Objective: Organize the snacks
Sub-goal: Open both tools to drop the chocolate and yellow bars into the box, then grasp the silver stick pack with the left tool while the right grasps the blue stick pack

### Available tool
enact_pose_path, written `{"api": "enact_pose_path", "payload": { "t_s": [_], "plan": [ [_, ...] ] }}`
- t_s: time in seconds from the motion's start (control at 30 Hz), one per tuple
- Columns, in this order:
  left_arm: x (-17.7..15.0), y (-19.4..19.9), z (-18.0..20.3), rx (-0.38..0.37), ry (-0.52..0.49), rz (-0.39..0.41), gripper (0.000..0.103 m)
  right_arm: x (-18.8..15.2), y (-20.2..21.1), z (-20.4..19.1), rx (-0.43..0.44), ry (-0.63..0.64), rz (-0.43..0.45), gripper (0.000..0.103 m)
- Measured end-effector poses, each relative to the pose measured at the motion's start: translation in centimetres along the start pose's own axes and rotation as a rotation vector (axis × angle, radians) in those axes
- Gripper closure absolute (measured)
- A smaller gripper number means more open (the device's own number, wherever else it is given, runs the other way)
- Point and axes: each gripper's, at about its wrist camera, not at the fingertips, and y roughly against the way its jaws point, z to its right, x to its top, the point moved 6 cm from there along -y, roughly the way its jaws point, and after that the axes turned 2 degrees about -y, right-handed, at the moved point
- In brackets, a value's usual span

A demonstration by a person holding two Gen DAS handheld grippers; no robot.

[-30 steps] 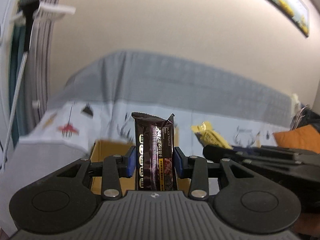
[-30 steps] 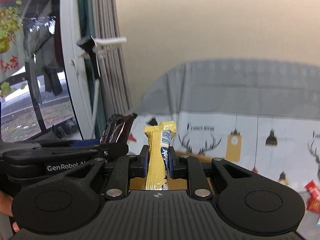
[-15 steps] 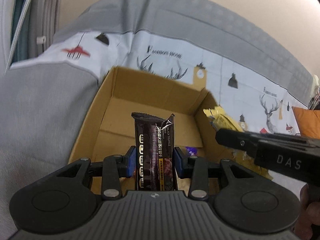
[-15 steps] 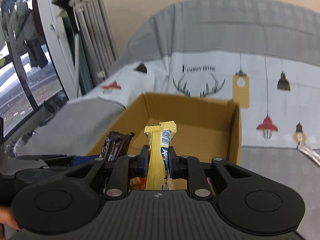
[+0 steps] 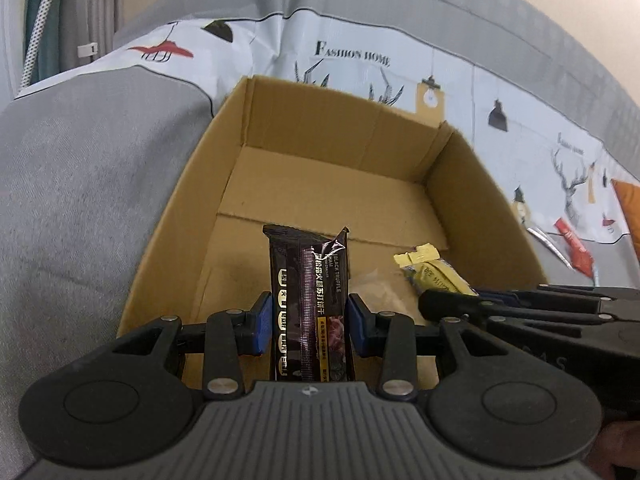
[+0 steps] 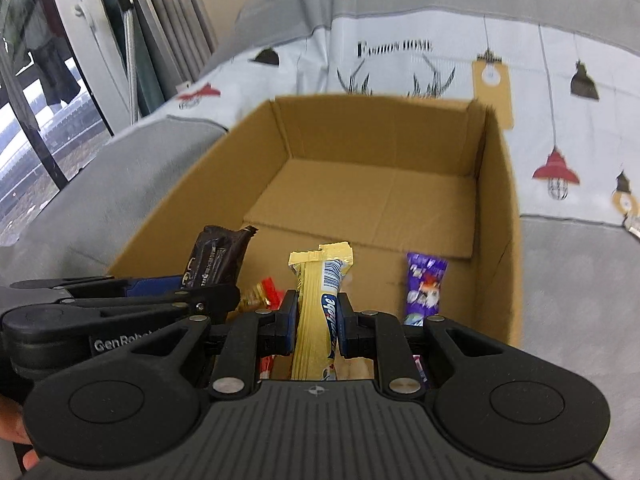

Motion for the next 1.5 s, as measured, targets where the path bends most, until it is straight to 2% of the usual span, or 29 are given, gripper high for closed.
{"api": "enact_pose_path", "payload": {
  "t_s": [0.03, 0.07, 0.1, 0.13, 0.17, 0.23, 0.27, 0.4, 0.57, 0.73, 0.87, 0.97, 1.17, 1.3, 1.43, 1.5],
  "plan": [
    [-0.1, 0.2, 0.0, -0.007, 0.007, 0.004, 0.059, 0.0, 0.0, 0.0, 0.010, -0.007, 0.004, 0.079],
    [0.1, 0.6, -0.1, -0.003, 0.019, 0.011, 0.055, 0.0, 0.4, 0.1, 0.014, -0.024, 0.019, 0.059],
    [0.2, 1.1, -0.3, 0.017, 0.036, 0.019, 0.050, 0.2, 0.8, 0.5, -0.010, -0.039, 0.038, 0.050],
    [0.5, 1.5, -0.5, 0.025, 0.046, 0.027, 0.036, 0.3, 1.4, 1.0, -0.023, -0.053, 0.063, 0.032],
    [0.7, 2.0, -0.6, 0.028, 0.056, 0.036, 0.018, 0.4, 2.1, 1.5, -0.022, -0.074, 0.088, 0.020],
    [1.1, 2.9, -0.6, 0.036, 0.068, 0.054, 0.004, 0.4, 3.4, 2.6, -0.007, -0.116, 0.117, 0.005],
    [1.3, 3.4, -0.4, 0.031, 0.068, 0.064, 0.001, 0.3, 3.9, 3.1, -0.002, -0.130, 0.126, 0.003],
    [1.4, 5.0, 1.8, 0.047, 0.058, 0.074, 0.000, -0.4, 6.2, 4.5, 0.014, -0.171, 0.160, 0.001],
    [0.3, 5.9, 5.7, 0.070, 0.057, 0.029, 0.000, -1.5, 9.3, 6.6, 0.012, -0.226, 0.210, 0.000],
    [-0.3, 7.1, 10.2, 0.082, 0.000, 0.085, 0.000, -2.7, 12.2, 10.1, 0.017, -0.287, 0.263, 0.000],
    [0.1, 6.5, 14.1, 0.056, -0.065, 0.070, 0.000, -3.7, 14.1, 13.7, -0.019, -0.310, 0.298, 0.000],
    [0.2, 5.5, 17.3, 0.005, -0.079, 0.060, 0.000, -4.1, 15.4, 17.1, -0.041, -0.346, 0.333, 0.000],
    [0.9, 0.7, 24.7, -0.094, -0.097, -0.030, 0.000, -4.6, 17.1, 25.8, -0.158, -0.422, 0.379, 0.000],
    [1.7, -3.6, 29.6, -0.131, -0.121, -0.042, 0.000, -4.8, 17.0, 32.2, -0.245, -0.437, 0.400, 0.000],
    [2.4, -8.9, 33.5, -0.135, -0.106, -0.079, 0.000, -5.2, 14.9, 38.4, -0.252, -0.556, 0.354, 0.001],
    [2.9, -11.7, 34.9, -0.143, -0.085, -0.106, 0.000, -5.2, 14.5, 40.5, -0.274, -0.587, 0.359, 0.002]
  ]
}}
